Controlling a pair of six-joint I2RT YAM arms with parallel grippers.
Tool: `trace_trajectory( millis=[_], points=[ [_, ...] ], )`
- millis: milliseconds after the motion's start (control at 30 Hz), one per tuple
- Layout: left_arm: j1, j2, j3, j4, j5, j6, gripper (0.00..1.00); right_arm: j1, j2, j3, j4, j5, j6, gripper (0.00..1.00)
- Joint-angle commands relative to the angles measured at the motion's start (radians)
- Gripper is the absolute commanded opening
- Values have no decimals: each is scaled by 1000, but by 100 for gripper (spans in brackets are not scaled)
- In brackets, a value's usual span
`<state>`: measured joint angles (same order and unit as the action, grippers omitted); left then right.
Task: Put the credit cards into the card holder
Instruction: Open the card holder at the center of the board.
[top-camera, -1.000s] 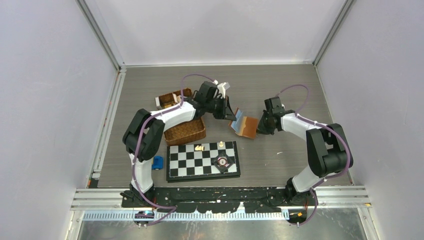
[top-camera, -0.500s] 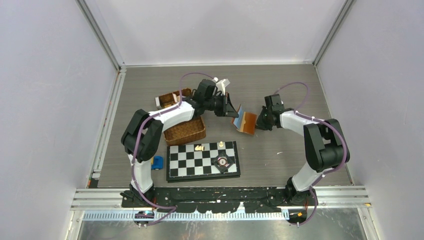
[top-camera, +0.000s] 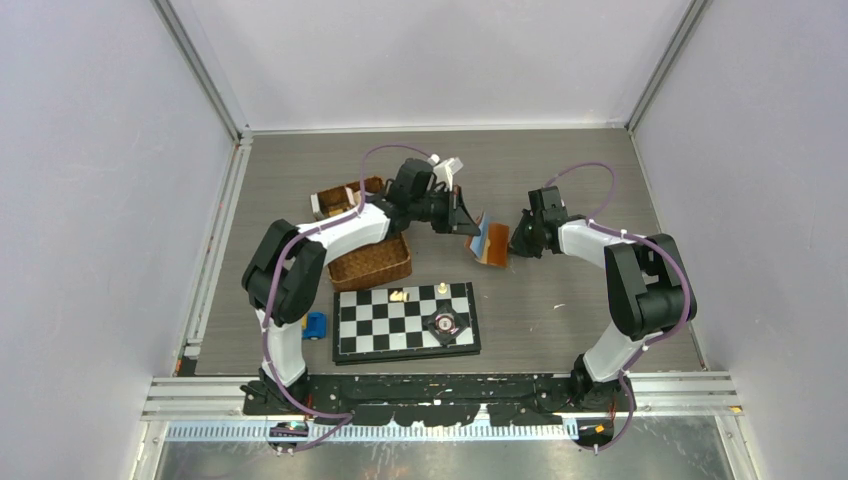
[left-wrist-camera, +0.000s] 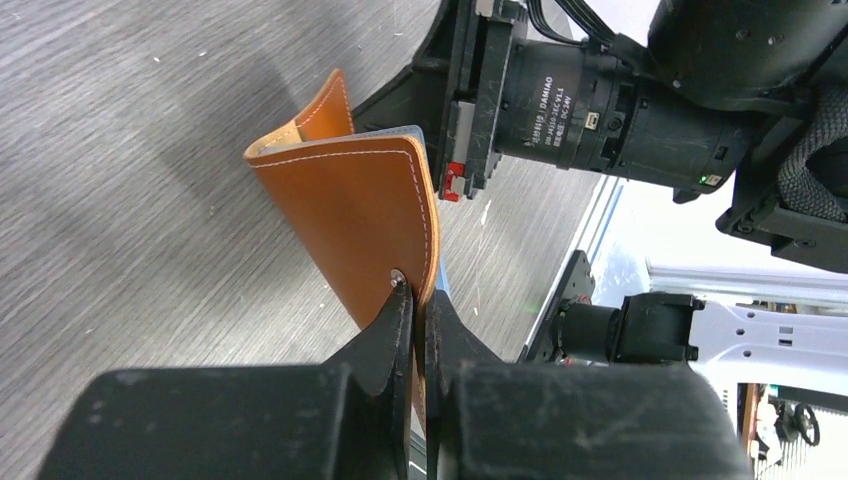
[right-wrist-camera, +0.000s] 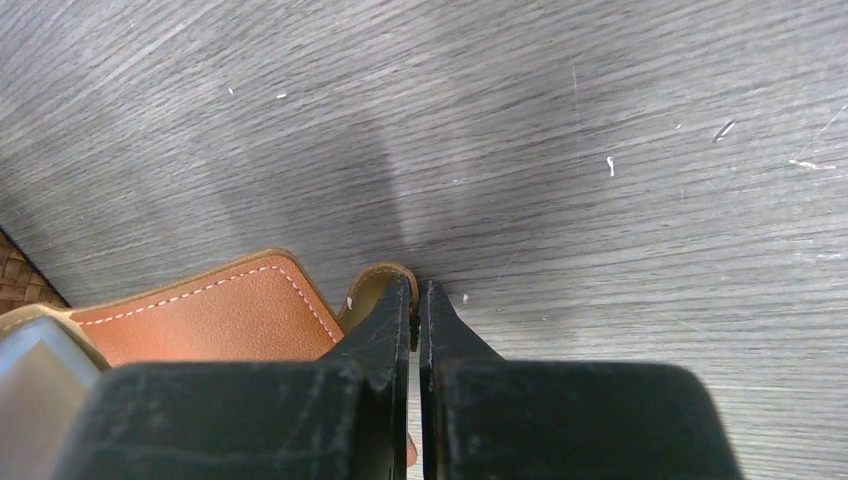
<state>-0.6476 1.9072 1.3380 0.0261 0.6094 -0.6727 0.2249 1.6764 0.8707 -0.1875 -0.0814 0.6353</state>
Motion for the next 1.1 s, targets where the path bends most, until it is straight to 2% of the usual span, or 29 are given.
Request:
trace_trajectory(
  millis=[0,233,433,500,633,700,867,1067],
  points=[
    [-38,-56,39,34,79,20,0,10,88,-35,-54,17,-7,1],
    [-63,-28,77,-4,70,40,0,14,89,-34,-47,1,-11,0],
    [-46,-25,104,-279,-250,98,0,14,14,-34,-96,25,-15,2],
    [-39,-20,94,-311,-305,98,0,14,-29,-33,-122,32,-18,10],
    [-35,-9,78,-318,-333,89,0,14,-125,-36,-171,33,-17,33],
    [-35,-2,78,-318,-338,87,0,14,-177,-37,-182,19,-14,40],
    [-35,12,85,-330,-349,87,0,23,-318,-54,-149,-71,12,52],
    [-35,9,81,-326,-344,86,0,42,-379,-72,-30,-158,96,59]
  ],
)
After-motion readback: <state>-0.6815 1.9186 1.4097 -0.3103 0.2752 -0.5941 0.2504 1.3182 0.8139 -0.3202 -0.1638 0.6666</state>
